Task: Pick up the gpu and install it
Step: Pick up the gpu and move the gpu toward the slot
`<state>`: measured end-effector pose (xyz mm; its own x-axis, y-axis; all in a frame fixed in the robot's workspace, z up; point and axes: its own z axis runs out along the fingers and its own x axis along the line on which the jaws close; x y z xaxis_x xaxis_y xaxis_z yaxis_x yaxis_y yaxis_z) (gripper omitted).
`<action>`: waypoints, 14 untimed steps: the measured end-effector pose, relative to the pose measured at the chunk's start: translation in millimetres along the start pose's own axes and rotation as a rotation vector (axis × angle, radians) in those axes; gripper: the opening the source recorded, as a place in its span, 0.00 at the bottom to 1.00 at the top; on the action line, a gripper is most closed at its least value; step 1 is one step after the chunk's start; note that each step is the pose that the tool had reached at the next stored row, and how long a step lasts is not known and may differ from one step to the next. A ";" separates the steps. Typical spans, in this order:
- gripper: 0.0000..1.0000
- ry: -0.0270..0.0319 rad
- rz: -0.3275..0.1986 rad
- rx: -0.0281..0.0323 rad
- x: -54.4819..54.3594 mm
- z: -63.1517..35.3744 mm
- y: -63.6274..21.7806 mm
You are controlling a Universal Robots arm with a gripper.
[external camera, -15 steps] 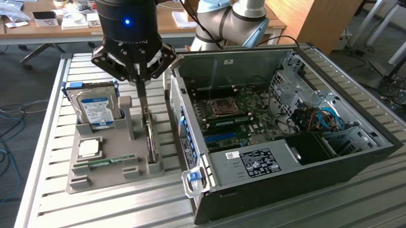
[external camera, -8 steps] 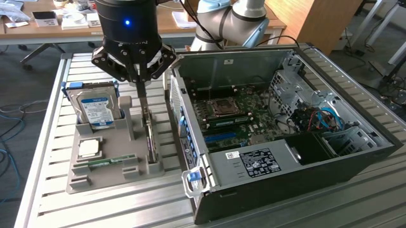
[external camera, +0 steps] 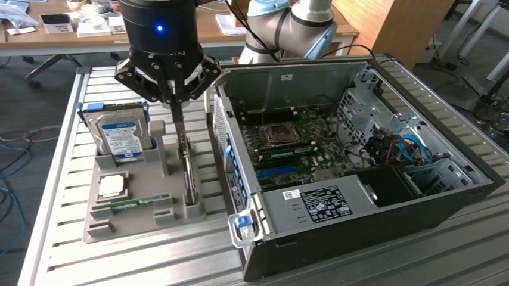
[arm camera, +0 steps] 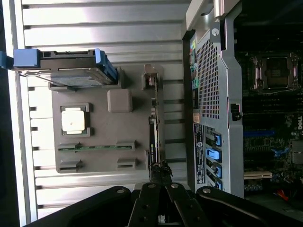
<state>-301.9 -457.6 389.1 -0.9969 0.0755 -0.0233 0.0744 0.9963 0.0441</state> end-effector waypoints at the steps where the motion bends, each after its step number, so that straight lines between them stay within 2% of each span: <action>1: 0.11 0.0000 0.000 0.0000 0.0 0.0 0.0; 4: 0.11 0.0000 0.000 0.0000 0.0 0.0 0.0; 7: 0.29 -0.0001 0.000 0.0000 0.0 0.0 0.0; 9: 0.29 0.0000 0.000 0.0000 0.0 0.0 0.0; 10: 0.36 -0.0001 0.000 0.0000 0.0 0.0 0.0; 14: 0.36 0.0000 0.000 0.0000 0.0 0.0 0.0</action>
<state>-301.9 -457.6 389.1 -0.9969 0.0755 -0.0233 0.0744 0.9963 0.0442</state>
